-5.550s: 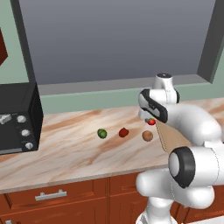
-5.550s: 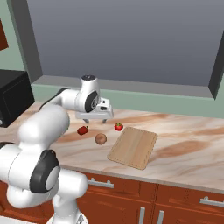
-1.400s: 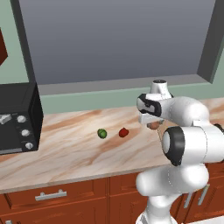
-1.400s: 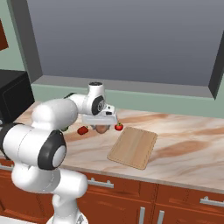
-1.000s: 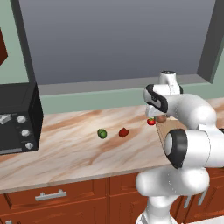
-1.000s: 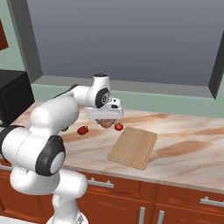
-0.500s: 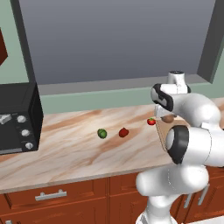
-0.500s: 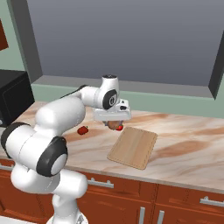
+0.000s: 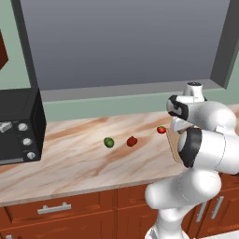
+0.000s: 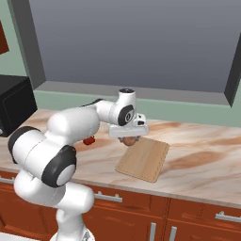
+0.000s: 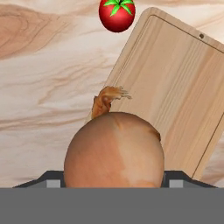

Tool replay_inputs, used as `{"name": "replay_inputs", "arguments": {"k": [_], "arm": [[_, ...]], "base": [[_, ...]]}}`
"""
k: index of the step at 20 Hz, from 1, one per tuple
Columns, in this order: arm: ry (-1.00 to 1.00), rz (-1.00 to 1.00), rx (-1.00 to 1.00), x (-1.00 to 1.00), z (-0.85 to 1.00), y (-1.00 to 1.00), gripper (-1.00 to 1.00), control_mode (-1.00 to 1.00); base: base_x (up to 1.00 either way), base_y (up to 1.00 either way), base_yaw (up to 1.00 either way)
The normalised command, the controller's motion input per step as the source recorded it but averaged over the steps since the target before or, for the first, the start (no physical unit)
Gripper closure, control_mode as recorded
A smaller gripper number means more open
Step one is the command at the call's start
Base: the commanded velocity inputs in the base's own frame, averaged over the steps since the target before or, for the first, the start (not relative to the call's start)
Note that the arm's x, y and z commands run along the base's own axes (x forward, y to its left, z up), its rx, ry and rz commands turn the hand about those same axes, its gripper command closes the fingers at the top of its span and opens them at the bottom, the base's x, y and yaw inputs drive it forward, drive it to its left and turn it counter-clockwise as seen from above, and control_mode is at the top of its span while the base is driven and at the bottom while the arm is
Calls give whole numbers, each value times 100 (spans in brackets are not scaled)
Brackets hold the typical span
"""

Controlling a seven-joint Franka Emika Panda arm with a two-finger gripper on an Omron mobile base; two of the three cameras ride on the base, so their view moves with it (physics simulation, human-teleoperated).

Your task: Place the avocado, onion, tomato, and bell pepper on the cutting board.

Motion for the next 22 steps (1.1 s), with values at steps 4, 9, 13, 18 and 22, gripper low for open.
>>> {"name": "replay_inputs", "arguments": {"k": [4, 9, 13, 18, 22], "arm": [[0, 5, 4, 0, -11, -31, 100, -100], [2, 0, 6, 3, -17, -13, 100, -100], [7, 0, 4, 10, -28, 0, 100, -100], [3, 0, 2, 11, -20, 0, 100, -100], [1, 0, 1, 15, -18, 0, 100, -100]], "base": [[0, 0, 0], [0, 0, 0], [0, 0, 0], [0, 0, 0], [0, 0, 0]]}}
